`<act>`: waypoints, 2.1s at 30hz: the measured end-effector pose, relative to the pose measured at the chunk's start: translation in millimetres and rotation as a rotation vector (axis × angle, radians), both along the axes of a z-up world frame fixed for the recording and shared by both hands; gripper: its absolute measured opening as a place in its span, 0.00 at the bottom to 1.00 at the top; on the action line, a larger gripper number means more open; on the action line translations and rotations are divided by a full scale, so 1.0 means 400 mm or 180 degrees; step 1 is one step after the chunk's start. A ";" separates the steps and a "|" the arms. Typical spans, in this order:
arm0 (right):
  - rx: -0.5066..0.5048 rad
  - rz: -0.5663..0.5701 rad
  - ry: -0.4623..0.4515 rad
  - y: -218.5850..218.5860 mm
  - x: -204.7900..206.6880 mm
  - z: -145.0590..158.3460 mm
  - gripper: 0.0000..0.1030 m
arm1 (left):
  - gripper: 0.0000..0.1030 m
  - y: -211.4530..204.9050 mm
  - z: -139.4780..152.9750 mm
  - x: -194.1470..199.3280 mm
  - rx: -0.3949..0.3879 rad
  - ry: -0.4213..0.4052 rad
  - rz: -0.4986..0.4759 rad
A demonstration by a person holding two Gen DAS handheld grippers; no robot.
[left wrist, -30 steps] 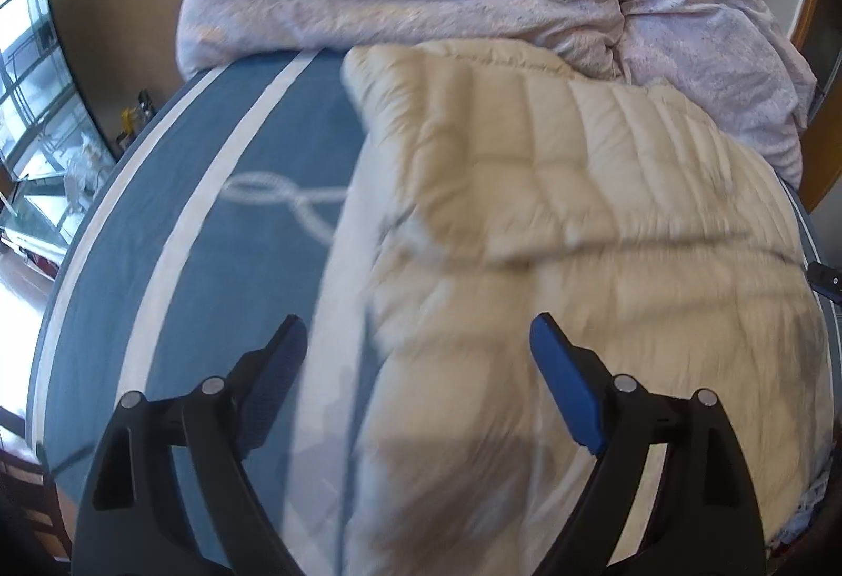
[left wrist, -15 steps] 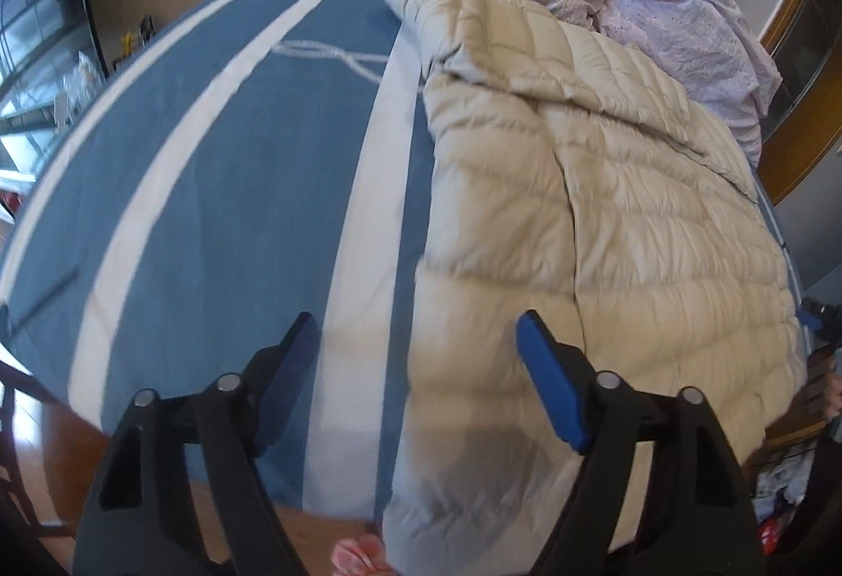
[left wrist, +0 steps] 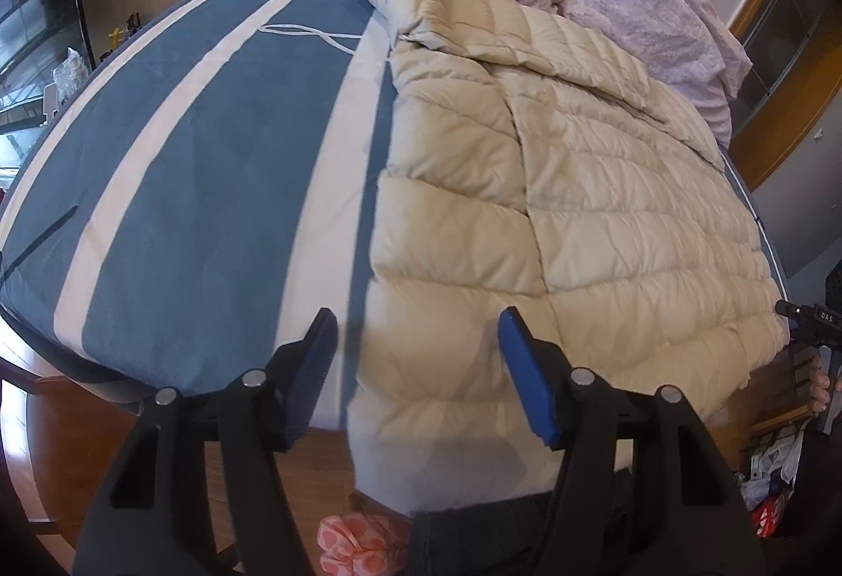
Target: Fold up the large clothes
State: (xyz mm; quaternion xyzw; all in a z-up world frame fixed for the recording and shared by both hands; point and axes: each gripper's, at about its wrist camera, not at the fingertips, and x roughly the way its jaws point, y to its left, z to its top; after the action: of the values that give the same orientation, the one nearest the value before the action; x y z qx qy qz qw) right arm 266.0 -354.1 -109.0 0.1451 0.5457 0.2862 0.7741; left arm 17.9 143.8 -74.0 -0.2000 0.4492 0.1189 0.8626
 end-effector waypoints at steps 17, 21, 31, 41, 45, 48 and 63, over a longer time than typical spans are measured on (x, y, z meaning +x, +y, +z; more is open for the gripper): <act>0.0549 0.0074 0.0252 -0.010 -0.031 -0.028 0.26 | 0.28 -0.068 -0.003 -0.011 0.0007 0.0044 -0.0044; 0.0546 0.0059 0.0220 -0.009 -0.031 -0.020 0.14 | 0.13 -0.075 0.000 -0.010 0.0028 0.0040 -0.0038; 0.0504 -0.0126 -0.0030 -0.021 0.000 0.055 0.10 | 0.08 -0.063 0.048 0.000 0.0222 0.0013 0.0078; 0.0356 -0.0195 -0.0368 0.007 0.070 0.151 0.09 | 0.08 -0.031 0.138 0.045 0.0498 -0.0116 0.0228; 0.0271 -0.0212 -0.0495 0.040 0.118 0.186 0.09 | 0.08 -0.017 0.172 0.076 0.0590 -0.0165 0.0271; 0.0203 -0.0216 -0.0554 0.064 0.151 0.201 0.09 | 0.08 -0.002 0.198 0.113 0.0682 -0.0187 0.0313; -0.0139 -0.0230 -0.0846 0.211 0.372 0.273 0.09 | 0.08 0.110 0.285 0.354 0.0940 -0.0256 0.0546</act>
State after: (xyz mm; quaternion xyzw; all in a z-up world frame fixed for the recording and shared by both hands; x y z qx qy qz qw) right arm 414.7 -269.9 0.0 0.1086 0.4389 0.2629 0.8524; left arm 159.6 187.8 40.0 -0.1134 0.3732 0.2487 0.8866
